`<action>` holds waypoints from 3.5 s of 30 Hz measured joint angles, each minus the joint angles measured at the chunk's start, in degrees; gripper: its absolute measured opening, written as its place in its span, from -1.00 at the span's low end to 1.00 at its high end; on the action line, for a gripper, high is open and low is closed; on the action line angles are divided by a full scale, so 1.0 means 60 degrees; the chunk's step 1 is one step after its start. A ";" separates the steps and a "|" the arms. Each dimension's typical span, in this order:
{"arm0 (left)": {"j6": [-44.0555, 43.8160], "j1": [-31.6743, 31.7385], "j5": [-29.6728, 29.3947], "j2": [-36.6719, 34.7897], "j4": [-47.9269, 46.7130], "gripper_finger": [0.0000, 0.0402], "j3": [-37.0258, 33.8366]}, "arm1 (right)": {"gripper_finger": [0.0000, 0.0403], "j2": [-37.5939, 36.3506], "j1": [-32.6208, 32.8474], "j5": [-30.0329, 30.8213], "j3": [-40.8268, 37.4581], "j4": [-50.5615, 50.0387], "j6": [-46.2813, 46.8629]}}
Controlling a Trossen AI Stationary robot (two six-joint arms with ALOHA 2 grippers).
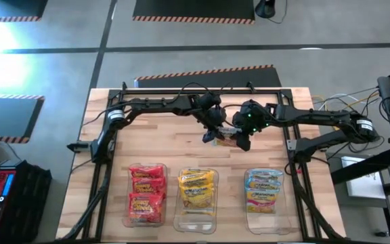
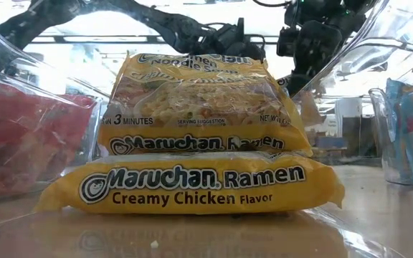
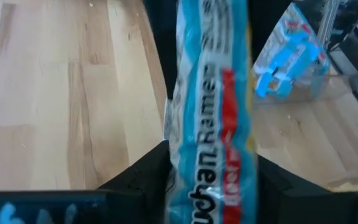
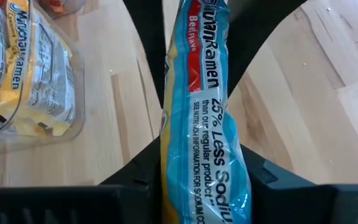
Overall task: Sort Maruchan noodles
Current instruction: Put the blue noodle pack into the right transparent bin
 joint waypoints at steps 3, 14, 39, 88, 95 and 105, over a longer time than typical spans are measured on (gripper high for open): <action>-0.0021 -0.0004 0.0006 -0.0015 -0.0041 -0.23 0.0122 | -0.44 0.0000 0.0000 0.0000 0.0000 -0.0017 0.0000; 0.0462 0.0745 -0.0003 -0.0016 -0.1953 -0.06 0.0992 | -0.45 0.0000 -0.0004 0.0072 0.0011 -0.1144 -0.0073; -0.1103 0.1364 -0.0024 -0.0745 -0.3306 -0.06 0.0959 | -0.44 -0.1292 0.1292 -0.1737 0.1009 -0.2955 0.2262; -0.7577 -0.2315 -0.8222 -0.3993 -0.3172 -0.06 0.0795 | -0.42 -0.3005 1.2377 0.4097 -0.2770 0.2574 0.7436; -0.7584 -0.2317 -0.8218 -0.4054 -0.3174 -0.06 0.0795 | -0.42 -0.3009 1.2375 0.4116 -0.3554 0.3341 0.7889; -0.7274 -0.2317 -0.8218 -0.4095 -0.3341 -0.06 0.0795 | -0.39 -0.3005 1.2375 0.4108 -0.4077 0.3264 0.9659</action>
